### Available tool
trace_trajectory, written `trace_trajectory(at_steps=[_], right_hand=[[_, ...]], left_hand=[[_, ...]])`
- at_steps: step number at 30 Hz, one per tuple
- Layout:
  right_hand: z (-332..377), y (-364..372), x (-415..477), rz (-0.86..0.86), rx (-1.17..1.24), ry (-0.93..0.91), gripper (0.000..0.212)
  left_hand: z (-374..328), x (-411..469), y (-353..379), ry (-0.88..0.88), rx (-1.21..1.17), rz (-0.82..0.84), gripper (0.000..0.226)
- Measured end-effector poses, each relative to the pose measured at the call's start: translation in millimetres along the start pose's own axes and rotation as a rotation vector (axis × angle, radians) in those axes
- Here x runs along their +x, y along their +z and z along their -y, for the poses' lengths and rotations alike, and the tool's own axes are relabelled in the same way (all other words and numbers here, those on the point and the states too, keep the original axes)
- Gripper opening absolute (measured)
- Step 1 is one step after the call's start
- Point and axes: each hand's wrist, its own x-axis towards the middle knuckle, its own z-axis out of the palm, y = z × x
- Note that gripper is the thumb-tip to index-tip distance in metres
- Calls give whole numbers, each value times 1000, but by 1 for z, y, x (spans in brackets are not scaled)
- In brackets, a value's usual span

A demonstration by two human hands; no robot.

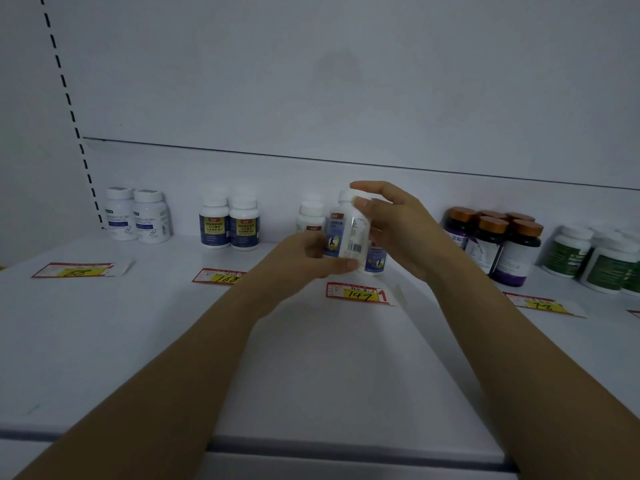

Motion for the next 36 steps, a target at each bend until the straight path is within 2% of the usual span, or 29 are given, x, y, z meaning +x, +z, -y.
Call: trace_trajectory(at_steps=[3, 7, 11, 21, 30, 36], right_hand=[[-1, 6, -1, 26, -65, 0, 28], [-3, 8, -2, -53, -184, -50, 28], [-3, 2, -2, -38, -141, -23, 26], [-2, 5, -6, -34, -209, -19, 28], [-1, 5, -8, -5, -233, -14, 28], [5, 4, -8, 48, -196, 29, 36]], left_hand=[[2, 0, 0, 39, 61, -67, 31], [5, 0, 0, 71, 107, -161, 40], [4, 0, -1, 41, 78, -113, 35], [5, 0, -1, 47, 144, -61, 30], [6, 1, -1, 51, 182, -69, 39], [8, 1, -2, 75, 178, -93, 40]])
